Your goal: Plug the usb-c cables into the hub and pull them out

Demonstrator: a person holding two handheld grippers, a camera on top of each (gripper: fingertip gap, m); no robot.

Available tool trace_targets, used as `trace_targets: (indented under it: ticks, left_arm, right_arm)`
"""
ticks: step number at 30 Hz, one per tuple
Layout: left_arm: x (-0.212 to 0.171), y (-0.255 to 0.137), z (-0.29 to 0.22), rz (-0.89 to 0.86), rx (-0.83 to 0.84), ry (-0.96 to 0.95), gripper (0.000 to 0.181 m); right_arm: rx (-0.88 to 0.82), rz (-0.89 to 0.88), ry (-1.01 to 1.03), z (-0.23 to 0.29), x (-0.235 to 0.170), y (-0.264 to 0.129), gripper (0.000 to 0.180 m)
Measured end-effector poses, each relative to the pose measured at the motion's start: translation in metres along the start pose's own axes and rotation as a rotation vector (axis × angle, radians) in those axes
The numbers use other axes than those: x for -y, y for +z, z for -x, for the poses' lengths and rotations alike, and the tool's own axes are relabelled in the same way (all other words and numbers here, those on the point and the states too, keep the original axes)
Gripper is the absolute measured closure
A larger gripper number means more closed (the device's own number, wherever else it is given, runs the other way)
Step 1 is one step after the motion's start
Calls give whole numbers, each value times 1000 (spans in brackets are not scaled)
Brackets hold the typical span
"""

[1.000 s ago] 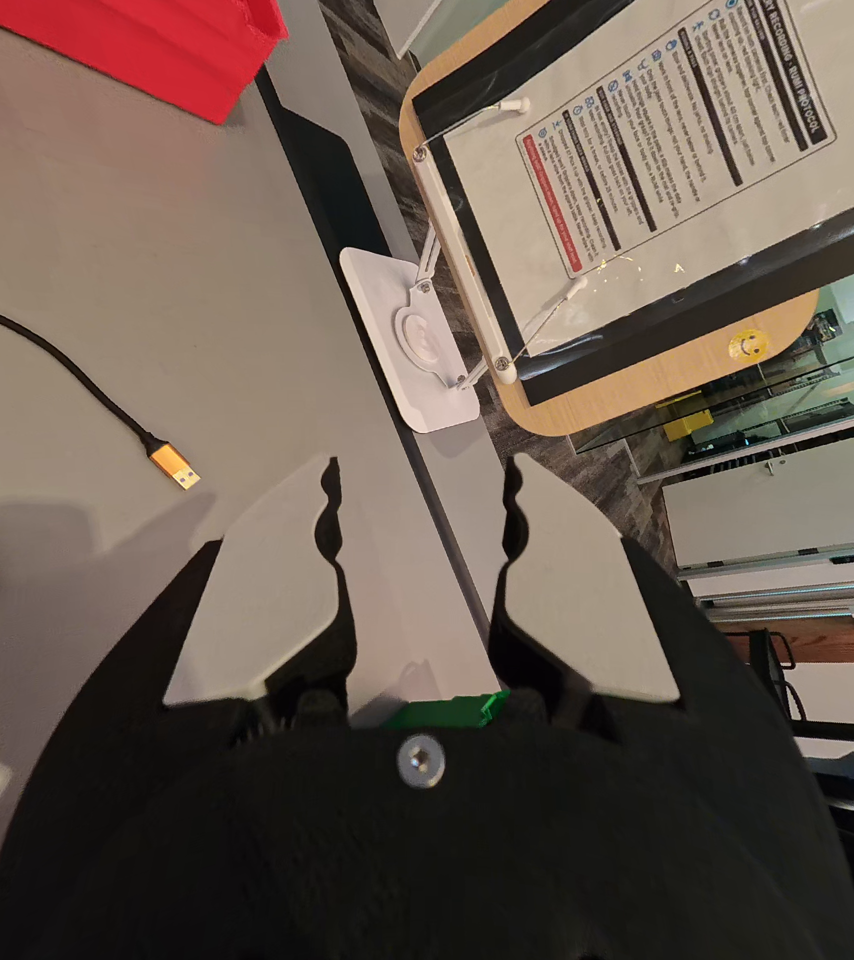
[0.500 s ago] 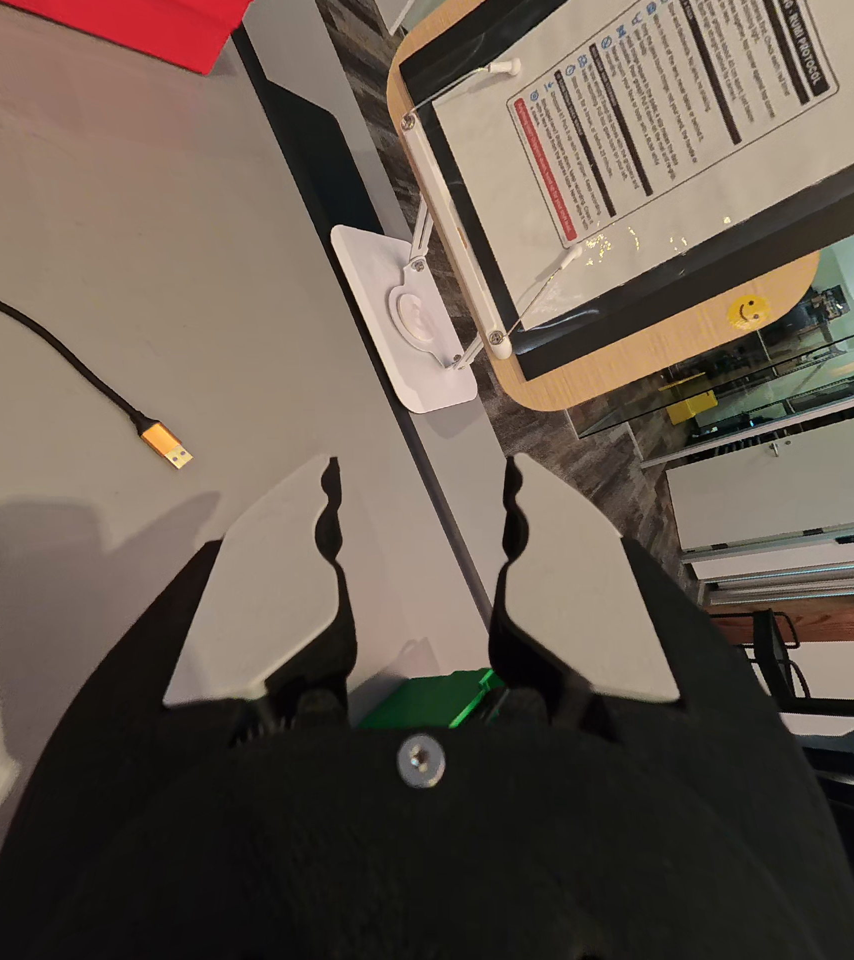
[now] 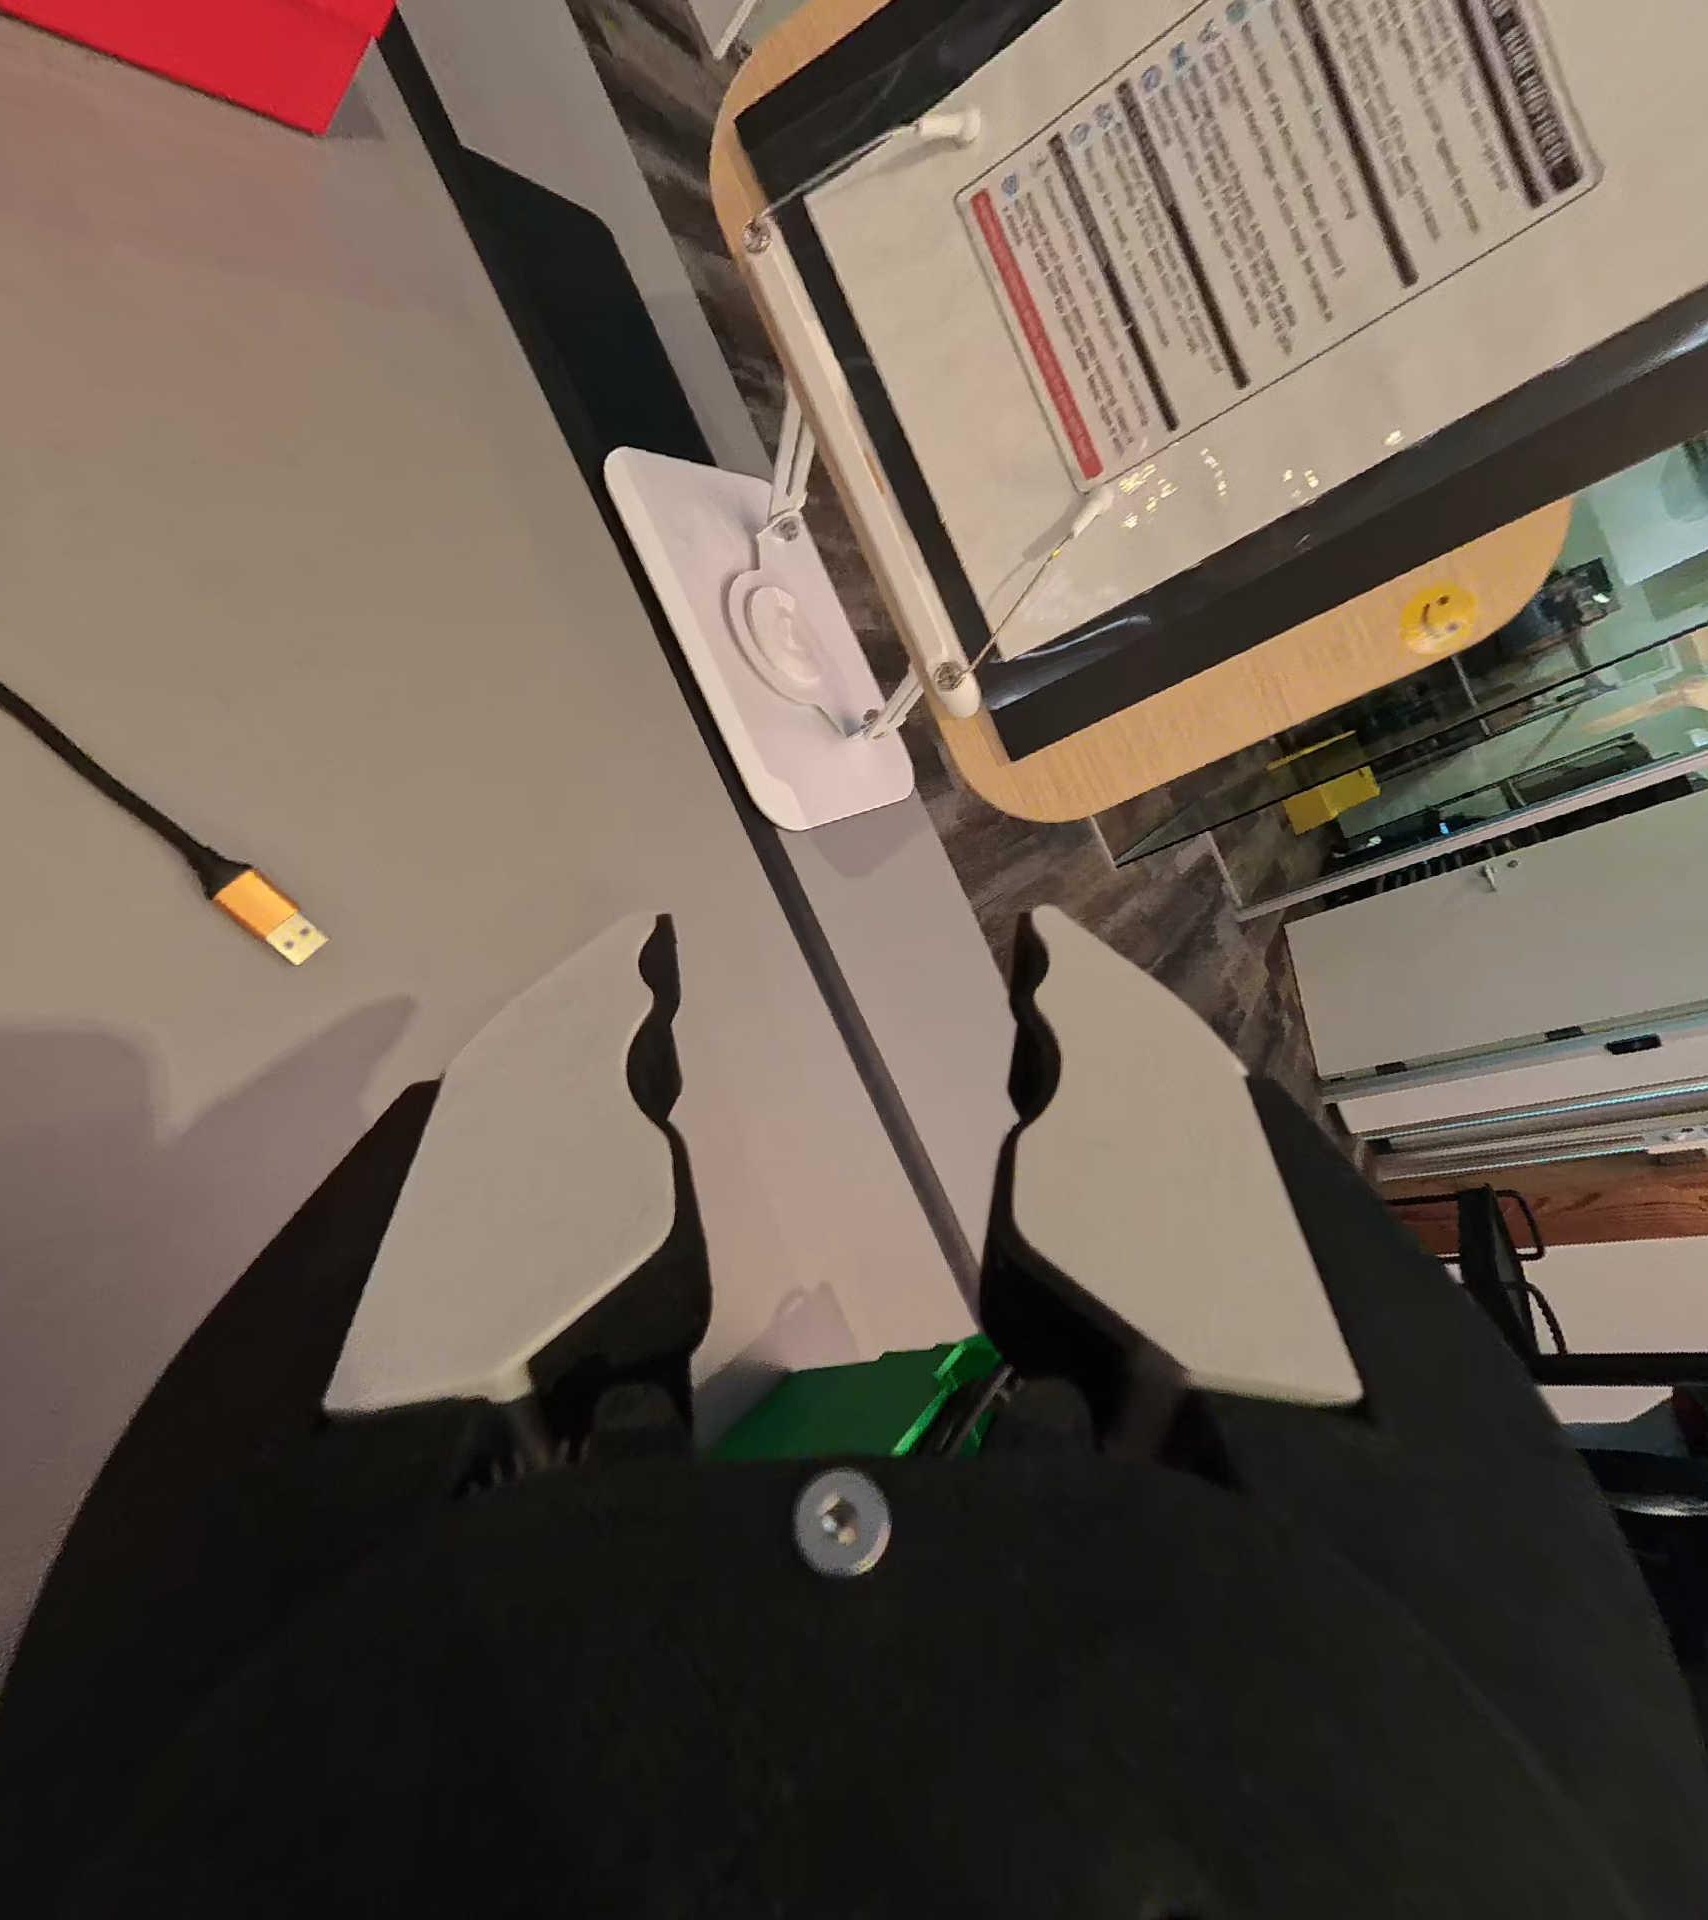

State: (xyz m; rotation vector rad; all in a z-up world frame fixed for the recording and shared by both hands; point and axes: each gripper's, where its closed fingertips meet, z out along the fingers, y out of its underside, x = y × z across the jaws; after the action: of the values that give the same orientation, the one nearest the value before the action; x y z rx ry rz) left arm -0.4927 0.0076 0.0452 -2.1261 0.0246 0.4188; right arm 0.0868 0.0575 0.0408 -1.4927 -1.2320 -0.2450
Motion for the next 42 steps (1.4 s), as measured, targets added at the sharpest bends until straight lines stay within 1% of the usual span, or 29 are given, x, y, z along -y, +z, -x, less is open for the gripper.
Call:
trace_targets:
  ticks: [2, 4, 9, 11, 14, 15, 17, 18, 20, 21, 23, 25, 26, 28, 30, 32, 36, 38, 39, 42]
  left_arm:
    - [23, -11, -5, -89, 72, 55, 117]
    - [41, -20, -14, -153, 118, 91, 118]
    - [64, -27, -41, -210, 117, 147, 117]
    - [70, -27, -49, -232, 110, 164, 116]
    - [75, -19, -70, -282, 62, 220, 115]
    - [76, -12, -81, -313, 24, 249, 119]
    - [77, 10, -114, -334, -144, 353, 136]
    - [76, 25, -131, -309, -237, 422, 135]
    - [68, 56, -153, -205, -355, 628, 137]
    - [59, 72, -158, -143, -390, 743, 138]
    - [37, 96, -165, -10, -481, 935, 147]
    - [16, 115, -168, 97, -556, 1058, 148]
    - [7, 124, -168, 139, -585, 1106, 151]
    - [-11, 140, -167, 207, -653, 1185, 153]
    - [-24, 154, -164, 258, -686, 1251, 158]
    - [-33, 166, -162, 284, -708, 1277, 149]
    - [-44, 188, -158, 322, -707, 1312, 138]
    - [-50, 195, -155, 343, -701, 1350, 137]
    - [-53, 198, -153, 349, -699, 1368, 139]
    - [-57, 200, -155, 365, -736, 1383, 141]
  right_arm:
    - [-54, -22, 7, -8, 7, -1, 114]
    - [-142, -51, 18, -22, 16, -6, 112]
    - [-326, -208, 80, -52, 43, -30, 112]
    - [-384, -272, 116, -62, 51, -41, 117]
    - [-456, -311, 184, -74, 54, -49, 122]
    - [-493, -287, 182, -78, 51, -49, 123]
    - [-573, -213, 129, -84, 44, -49, 124]
    - [-572, -187, 97, -83, 43, -46, 124]
    - [-526, -171, 64, -75, 43, -36, 124]
    - [-509, -173, 63, -73, 43, -32, 124]
    - [-468, -182, 70, -67, 44, -25, 124]
    - [-436, -185, 71, -64, 44, -20, 124]
    - [-427, -179, 64, -62, 43, -17, 124]
    - [-421, -153, 39, -61, 38, -13, 124]
    - [-417, -116, 12, -60, 33, -9, 124]
    - [-411, -96, -9, -58, 30, -7, 124]
    - [-389, -75, -37, -52, 28, -1, 124]
    - [-376, -62, -54, -49, 28, 3, 124]
    - [-371, -56, -65, -47, 28, 4, 124]
    - [-351, -34, -87, -42, 28, 8, 124]
